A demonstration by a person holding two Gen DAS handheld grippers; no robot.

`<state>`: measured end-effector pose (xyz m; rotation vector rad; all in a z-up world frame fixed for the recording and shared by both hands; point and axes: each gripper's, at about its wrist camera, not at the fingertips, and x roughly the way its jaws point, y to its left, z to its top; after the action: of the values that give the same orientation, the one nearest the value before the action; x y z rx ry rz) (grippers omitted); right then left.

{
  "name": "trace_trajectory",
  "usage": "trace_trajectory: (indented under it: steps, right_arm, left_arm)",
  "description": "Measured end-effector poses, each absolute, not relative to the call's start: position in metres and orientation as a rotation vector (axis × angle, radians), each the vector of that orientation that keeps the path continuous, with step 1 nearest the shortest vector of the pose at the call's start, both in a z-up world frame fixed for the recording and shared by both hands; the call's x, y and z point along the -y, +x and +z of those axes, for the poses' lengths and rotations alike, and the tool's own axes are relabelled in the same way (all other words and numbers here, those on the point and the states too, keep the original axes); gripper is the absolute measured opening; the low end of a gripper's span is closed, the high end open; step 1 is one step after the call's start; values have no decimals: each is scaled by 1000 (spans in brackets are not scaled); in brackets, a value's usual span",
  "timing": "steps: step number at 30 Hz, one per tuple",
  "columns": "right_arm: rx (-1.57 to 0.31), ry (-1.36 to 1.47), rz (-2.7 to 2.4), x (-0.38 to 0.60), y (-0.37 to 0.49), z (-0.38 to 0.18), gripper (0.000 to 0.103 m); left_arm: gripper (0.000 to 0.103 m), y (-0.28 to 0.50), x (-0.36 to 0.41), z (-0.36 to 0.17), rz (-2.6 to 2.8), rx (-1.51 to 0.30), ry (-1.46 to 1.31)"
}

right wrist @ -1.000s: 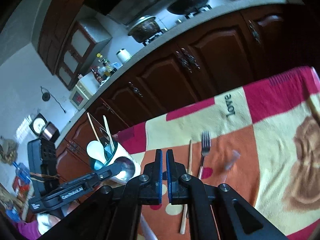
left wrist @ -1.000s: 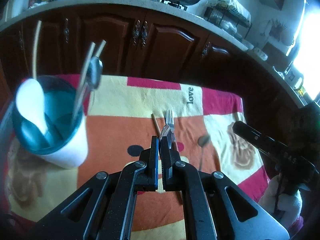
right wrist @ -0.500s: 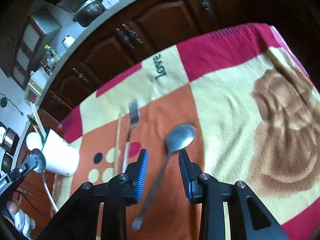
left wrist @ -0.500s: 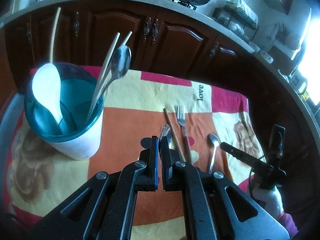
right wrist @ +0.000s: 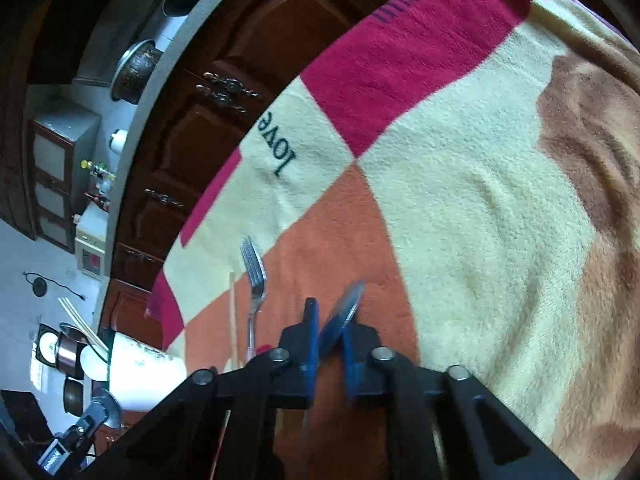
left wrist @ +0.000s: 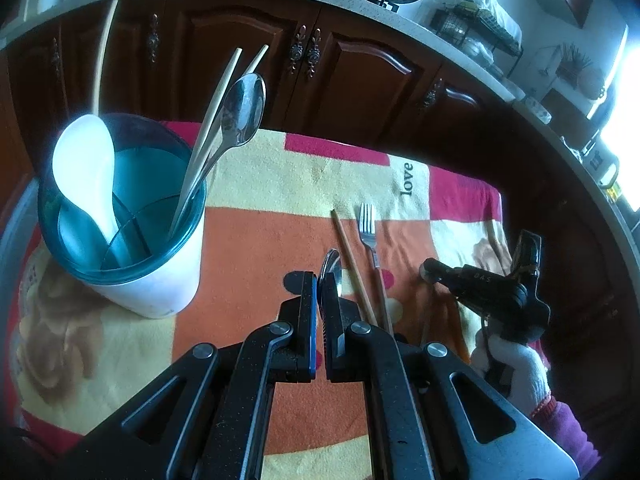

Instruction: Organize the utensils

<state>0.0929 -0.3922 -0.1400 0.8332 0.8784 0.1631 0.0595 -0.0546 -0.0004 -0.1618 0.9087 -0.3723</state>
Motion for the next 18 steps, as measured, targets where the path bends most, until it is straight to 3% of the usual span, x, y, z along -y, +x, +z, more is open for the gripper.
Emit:
trace_trajectory:
  steps: [18]
  right_arm:
    - [-603, 590, 443, 307, 52, 24, 1]
  left_arm:
    - [1, 55, -11, 74, -309, -754, -197]
